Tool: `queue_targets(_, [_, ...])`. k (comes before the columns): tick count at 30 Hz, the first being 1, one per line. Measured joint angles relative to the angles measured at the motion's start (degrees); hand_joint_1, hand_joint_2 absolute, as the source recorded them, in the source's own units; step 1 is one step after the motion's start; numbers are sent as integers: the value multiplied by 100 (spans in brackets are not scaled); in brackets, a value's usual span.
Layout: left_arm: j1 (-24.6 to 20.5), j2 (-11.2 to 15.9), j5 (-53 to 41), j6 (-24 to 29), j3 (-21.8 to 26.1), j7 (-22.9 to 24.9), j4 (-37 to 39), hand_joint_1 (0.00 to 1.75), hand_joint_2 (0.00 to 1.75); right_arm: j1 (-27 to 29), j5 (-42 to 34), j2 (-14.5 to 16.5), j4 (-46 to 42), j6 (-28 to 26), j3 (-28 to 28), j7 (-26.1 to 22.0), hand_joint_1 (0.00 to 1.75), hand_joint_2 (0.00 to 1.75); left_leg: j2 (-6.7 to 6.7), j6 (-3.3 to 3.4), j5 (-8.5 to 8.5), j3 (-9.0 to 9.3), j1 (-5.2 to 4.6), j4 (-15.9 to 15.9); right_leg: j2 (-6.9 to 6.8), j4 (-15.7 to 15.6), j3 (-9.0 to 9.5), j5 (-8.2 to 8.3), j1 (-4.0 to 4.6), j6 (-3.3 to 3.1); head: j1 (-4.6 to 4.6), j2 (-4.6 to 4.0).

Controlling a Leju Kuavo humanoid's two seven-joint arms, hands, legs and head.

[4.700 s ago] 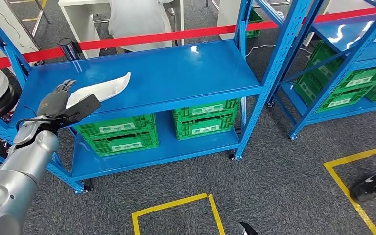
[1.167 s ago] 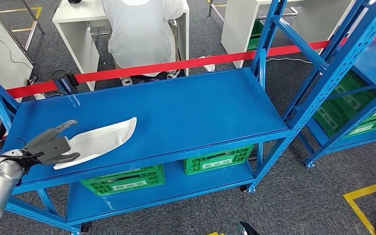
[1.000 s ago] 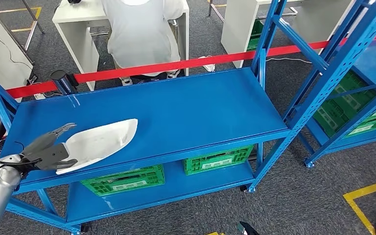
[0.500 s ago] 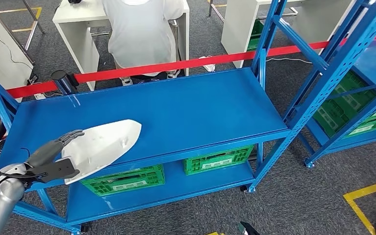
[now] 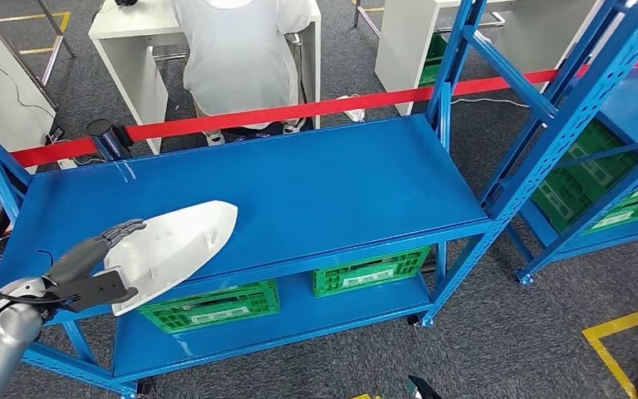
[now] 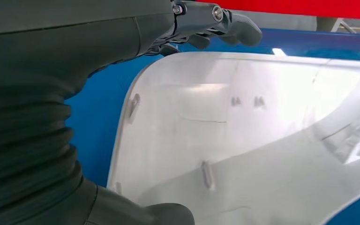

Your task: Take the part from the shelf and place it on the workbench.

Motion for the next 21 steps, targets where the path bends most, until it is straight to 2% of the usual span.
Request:
queue_targets(7, [45, 40, 272, 70, -249, 121, -215, 0, 175, 0, -13, 0, 0, 9, -1, 0, 0, 0, 0, 0, 0, 1, 0, 0, -1, 0, -4, -1, 0, 0, 0, 0])
queue_targets(13, [104, -9, 471, 671, -371, 253, -288, 0, 175, 1, -9, 0, 0, 10, -1, 0, 0, 0, 0, 0, 0, 1, 0, 0, 0, 0, -5, -1, -1, 0, 0, 0])
queue_targets(17, [252, -111, 963, 1252, -253, 404, -688, 0, 175, -1, 22, 0, 0, 9, -1, 0, 0, 0, 0, 1, -1, 0, -1, 0, 0, 0, -1, -1, -1, 0, 0, 0])
queue_targets(21, [282, -164, 1480, 1184, 56, 426, -1173, 0, 175, 0, 54, 0, 0, 16, -1, 0, 0, 0, 0, 0, -2, 1, 0, 0, 0, 0, -2, -2, -1, 0, 0, 0])
